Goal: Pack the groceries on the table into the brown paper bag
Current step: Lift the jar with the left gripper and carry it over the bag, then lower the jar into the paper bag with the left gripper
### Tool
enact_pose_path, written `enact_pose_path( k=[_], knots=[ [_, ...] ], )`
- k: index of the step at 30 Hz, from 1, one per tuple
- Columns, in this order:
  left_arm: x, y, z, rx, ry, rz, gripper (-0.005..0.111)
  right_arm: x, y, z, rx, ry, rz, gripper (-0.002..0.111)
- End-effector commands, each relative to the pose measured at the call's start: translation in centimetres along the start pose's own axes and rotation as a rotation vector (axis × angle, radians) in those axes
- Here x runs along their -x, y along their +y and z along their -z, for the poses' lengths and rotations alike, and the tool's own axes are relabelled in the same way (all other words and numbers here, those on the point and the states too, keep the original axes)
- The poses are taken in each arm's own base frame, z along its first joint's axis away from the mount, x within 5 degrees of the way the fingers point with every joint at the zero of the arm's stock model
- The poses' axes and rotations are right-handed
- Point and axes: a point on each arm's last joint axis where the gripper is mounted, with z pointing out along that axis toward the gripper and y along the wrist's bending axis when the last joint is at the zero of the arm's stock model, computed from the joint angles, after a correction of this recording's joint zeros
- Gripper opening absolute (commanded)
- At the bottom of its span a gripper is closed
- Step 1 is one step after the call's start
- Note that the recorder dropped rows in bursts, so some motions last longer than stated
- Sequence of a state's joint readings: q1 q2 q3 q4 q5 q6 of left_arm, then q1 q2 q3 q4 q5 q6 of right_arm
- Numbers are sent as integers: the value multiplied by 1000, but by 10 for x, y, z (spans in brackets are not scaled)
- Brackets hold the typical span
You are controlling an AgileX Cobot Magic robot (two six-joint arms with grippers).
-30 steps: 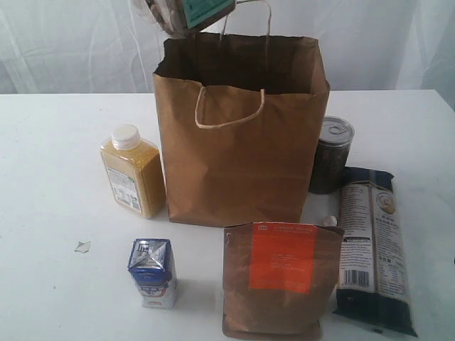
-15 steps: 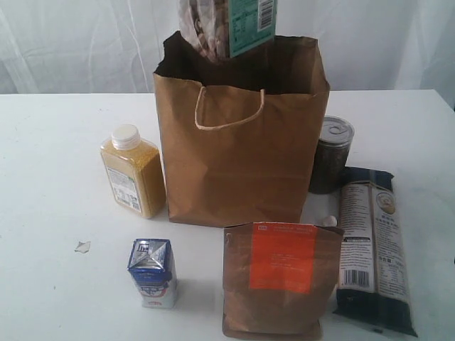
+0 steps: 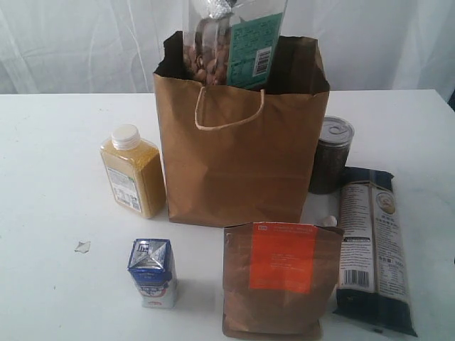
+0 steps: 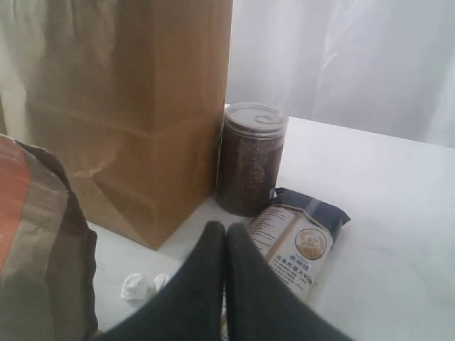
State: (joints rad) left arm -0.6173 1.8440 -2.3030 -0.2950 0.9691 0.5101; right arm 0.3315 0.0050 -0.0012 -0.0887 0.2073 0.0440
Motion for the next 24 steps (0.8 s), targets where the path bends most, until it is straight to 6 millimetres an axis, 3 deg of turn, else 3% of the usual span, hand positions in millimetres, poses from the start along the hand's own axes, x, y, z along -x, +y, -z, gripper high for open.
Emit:
enact_pose_path(
  k=[1,24],
  knots=[
    [2,-7,-1,-77,-15,-47,0,0,0,0,-5,-10,-2,0],
    [-15,4,-30,-109,47,-58,0,0,0,0,-5,-10,-2,0]
  ],
)
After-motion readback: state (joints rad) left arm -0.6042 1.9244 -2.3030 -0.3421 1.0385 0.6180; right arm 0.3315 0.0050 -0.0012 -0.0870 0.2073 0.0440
